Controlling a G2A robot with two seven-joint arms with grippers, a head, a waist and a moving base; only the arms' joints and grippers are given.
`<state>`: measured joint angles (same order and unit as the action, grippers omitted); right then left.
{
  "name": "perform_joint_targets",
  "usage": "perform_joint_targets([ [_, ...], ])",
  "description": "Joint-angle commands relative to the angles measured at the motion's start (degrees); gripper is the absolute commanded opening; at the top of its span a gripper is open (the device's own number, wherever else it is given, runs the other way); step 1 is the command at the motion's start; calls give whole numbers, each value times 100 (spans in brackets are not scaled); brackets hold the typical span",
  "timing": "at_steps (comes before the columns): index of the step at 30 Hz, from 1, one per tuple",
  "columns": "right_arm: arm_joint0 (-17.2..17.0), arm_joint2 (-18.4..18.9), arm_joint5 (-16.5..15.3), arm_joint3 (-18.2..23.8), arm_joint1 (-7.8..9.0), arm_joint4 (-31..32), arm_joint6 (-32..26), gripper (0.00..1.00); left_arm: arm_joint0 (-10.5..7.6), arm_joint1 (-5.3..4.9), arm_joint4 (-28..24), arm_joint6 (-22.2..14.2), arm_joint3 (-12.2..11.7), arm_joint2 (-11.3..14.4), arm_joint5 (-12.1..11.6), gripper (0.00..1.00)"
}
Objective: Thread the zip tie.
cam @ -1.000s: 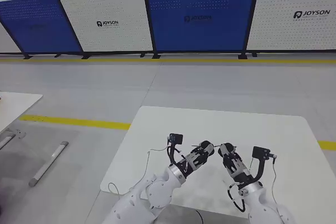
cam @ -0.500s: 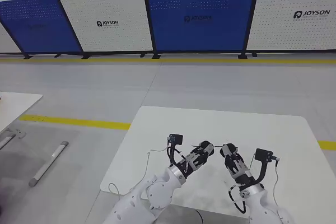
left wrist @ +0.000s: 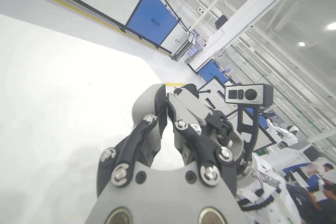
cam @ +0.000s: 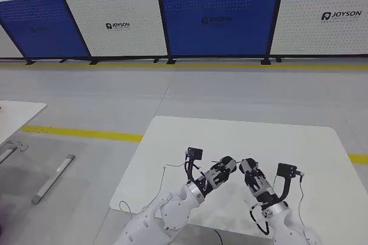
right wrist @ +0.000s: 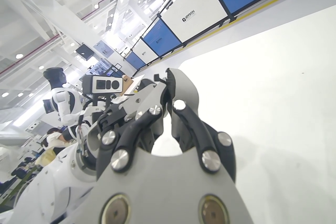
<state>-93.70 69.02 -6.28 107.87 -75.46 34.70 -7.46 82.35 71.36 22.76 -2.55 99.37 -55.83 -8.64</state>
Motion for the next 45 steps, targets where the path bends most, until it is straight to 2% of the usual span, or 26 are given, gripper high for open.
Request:
perform_joint_targets([
  [1,-14,4,2,-3,4,25,13,0,0,-2,19,-22,5,1,3,40],
  [3,-21,-1,16,-13,5,59,40,0,1,-1,8,-25,2,0,-15,47],
  [6,-17,-21,92,-39,1,130,139,0,-6,2,-85,-40,-28,-5,-80,49],
  [7,-15,-32,112,-46,-1,136,162,0,1,1,-110,-29,-28,-13,-111,56],
  [8,-9,-37,136,-57,-3,137,190,0,13,-2,-122,-14,-32,-30,-142,55],
  [11,1,-31,181,-80,-6,122,239,0,51,-9,-146,47,-25,-79,-190,45],
  [16,15,-23,193,-109,-6,91,255,0,95,-19,-151,107,-6,-150,-207,41],
  [18,19,-27,186,-112,-5,89,249,0,101,-17,-164,128,-7,-154,-216,27],
  [19,22,-32,183,-110,-5,95,245,0,101,-17,-166,131,-9,-154,-222,23],
  [21,26,-39,181,-107,-4,118,239,0,99,-16,-167,132,-14,-152,-231,23],
  [23,28,-42,181,-101,-2,132,235,0,96,-15,-165,130,-17,-151,-232,18],
  [24,28,-43,179,-98,-1,141,231,0,94,-15,-163,129,-19,-151,-231,4],
  [25,28,-44,179,-92,0,159,224,0,91,-14,-161,127,-20,-153,-229,0],
  [35,20,-66,203,-43,8,264,213,0,85,-15,-94,100,6,-153,-220,0],
  [36,20,-68,212,-30,9,265,198,6,87,-16,-78,103,20,-156,-217,0],
  [37,18,-67,221,-19,9,264,189,40,91,-17,-68,108,28,-158,-214,0],
  [38,15,-66,228,-6,10,262,180,78,92,-17,-55,120,33,-164,-206,0],
  [39,11,-61,235,10,12,260,171,88,95,-17,-50,140,36,-171,-194,0],
  [41,7,-54,241,27,14,257,160,87,98,-16,-55,158,33,-178,-189,0],
  [45,-9,-38,221,61,23,288,123,97,128,-15,-60,220,40,-194,-182,0],
])
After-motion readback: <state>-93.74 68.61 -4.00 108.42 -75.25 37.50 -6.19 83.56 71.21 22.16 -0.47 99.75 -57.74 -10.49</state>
